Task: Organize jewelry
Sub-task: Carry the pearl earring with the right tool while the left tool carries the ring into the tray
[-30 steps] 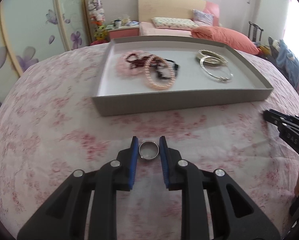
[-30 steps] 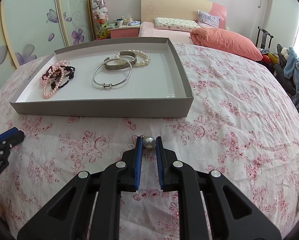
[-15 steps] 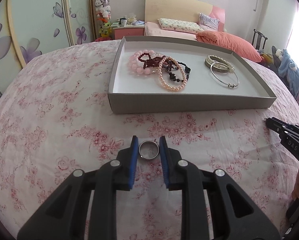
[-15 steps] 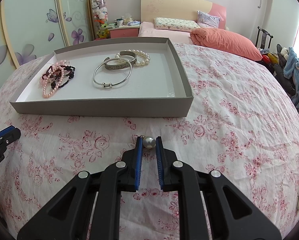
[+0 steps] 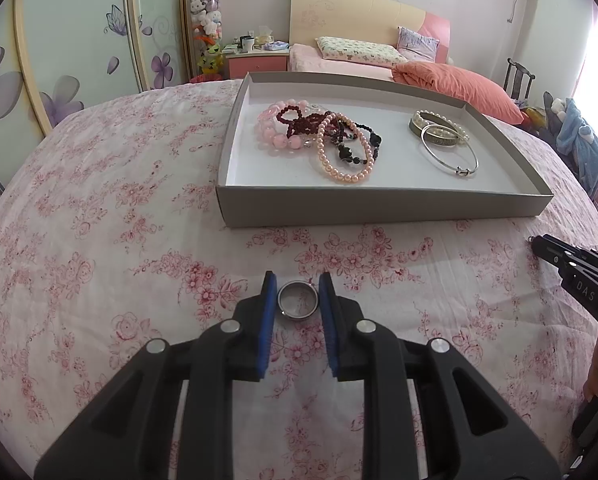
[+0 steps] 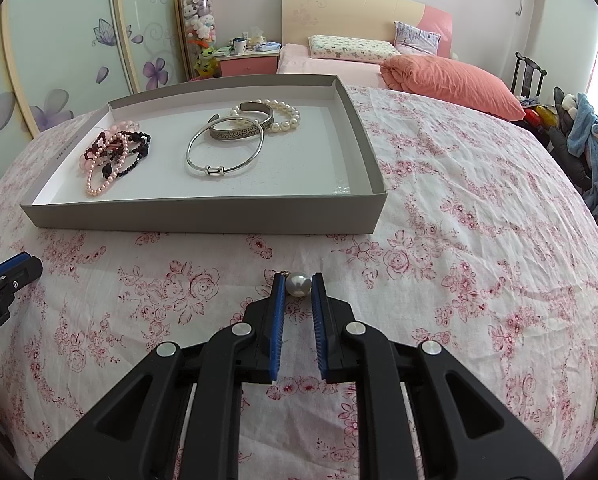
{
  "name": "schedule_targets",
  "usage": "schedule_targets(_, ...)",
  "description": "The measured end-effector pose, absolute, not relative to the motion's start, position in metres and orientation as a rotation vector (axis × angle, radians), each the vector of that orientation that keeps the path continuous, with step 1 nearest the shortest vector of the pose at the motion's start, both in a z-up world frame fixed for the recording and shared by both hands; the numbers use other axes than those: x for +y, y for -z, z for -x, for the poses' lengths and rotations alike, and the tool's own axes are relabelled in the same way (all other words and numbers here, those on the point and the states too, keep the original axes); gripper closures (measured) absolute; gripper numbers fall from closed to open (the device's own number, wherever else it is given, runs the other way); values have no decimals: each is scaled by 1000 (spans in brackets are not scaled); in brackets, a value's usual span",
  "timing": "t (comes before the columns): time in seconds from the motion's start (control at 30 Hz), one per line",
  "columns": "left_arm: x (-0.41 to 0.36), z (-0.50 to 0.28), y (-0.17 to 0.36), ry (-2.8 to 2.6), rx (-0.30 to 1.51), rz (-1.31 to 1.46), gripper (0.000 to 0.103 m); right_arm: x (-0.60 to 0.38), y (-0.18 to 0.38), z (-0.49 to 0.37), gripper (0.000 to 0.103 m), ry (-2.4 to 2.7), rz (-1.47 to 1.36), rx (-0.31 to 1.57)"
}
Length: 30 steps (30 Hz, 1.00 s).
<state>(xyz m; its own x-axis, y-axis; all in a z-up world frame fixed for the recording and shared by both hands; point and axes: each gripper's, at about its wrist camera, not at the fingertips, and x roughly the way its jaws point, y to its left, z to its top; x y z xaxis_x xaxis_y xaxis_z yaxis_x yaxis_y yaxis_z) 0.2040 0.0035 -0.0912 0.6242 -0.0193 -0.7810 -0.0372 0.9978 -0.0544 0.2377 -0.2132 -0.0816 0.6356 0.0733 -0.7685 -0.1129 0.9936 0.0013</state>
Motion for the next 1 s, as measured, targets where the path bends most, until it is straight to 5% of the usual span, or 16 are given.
schedule_targets(0.6,7,-192,82,-2,871,109,81,-208,65,-216,89,-166,27,787)
schedule_targets(1.0,-19,-166,16,0,527,29,81,-195,-2,-193,89,-220,-31,486)
